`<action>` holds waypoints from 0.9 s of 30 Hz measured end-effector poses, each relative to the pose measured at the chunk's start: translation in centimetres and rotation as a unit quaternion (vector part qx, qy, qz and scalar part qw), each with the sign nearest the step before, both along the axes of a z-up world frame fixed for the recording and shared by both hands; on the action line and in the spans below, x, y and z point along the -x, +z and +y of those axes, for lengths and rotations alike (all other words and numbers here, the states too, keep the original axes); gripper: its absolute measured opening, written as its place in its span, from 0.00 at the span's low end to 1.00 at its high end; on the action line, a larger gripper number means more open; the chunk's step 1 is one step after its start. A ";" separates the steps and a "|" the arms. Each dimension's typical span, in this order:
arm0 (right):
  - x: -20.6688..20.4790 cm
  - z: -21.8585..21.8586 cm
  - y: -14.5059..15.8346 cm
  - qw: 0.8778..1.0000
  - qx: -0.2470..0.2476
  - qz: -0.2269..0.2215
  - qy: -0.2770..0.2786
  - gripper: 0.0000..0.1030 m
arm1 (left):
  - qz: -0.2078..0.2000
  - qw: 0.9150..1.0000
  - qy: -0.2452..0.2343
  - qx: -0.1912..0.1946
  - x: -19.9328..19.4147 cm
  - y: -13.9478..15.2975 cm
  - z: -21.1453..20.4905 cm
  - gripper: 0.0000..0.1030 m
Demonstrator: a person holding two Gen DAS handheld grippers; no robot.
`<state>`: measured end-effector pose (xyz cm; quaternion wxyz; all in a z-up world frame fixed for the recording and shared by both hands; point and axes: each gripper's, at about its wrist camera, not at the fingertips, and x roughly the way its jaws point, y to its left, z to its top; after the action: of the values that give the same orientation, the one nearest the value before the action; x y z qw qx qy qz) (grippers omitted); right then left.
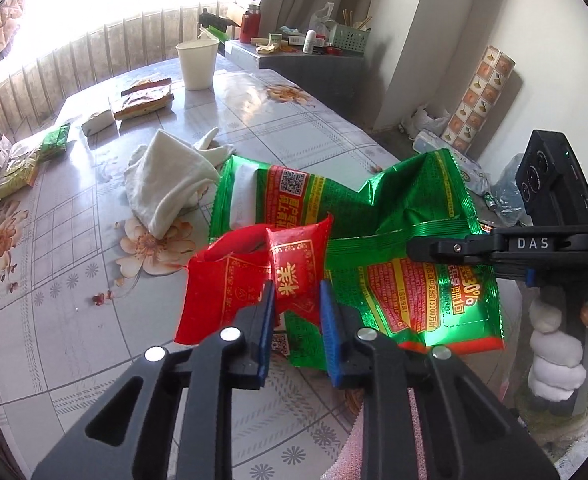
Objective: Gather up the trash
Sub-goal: 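Grasp the red packet with the left gripper while the right gripper holds the green bag, then carry the green bag and red packet over the blue wastebasket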
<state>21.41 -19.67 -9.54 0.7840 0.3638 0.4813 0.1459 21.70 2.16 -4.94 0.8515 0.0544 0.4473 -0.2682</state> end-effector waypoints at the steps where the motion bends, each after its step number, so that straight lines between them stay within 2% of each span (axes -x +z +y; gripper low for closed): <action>1: 0.1 -0.3 0.1 1.000 -0.002 -0.002 -0.004 0.08 | -0.006 1.000 0.004 0.005 0.1 0.5 0.2 0.20; 8: 1.5 -2.5 1.5 0.999 -0.010 -0.027 -0.033 0.06 | -0.038 0.998 0.016 0.040 1.1 4.3 1.4 0.20; 15: 3.7 -5.6 2.9 0.996 -0.018 -0.055 -0.074 0.06 | -0.058 0.996 -0.005 0.065 2.1 7.0 0.1 0.20; 21: 6.4 -9.0 3.8 0.989 -0.034 -0.078 -0.120 0.06 | -0.052 0.994 -0.047 0.081 2.1 8.1 -3.5 0.20; 27: 10.6 -13.9 4.3 0.977 -0.047 -0.103 -0.181 0.06 | -0.054 0.988 -0.107 0.094 2.9 9.6 -9.7 0.20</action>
<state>10.80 -33.58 -5.20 0.8250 0.4639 0.3169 0.0610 18.81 -7.55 4.64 0.8420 0.0358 0.3650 -0.3957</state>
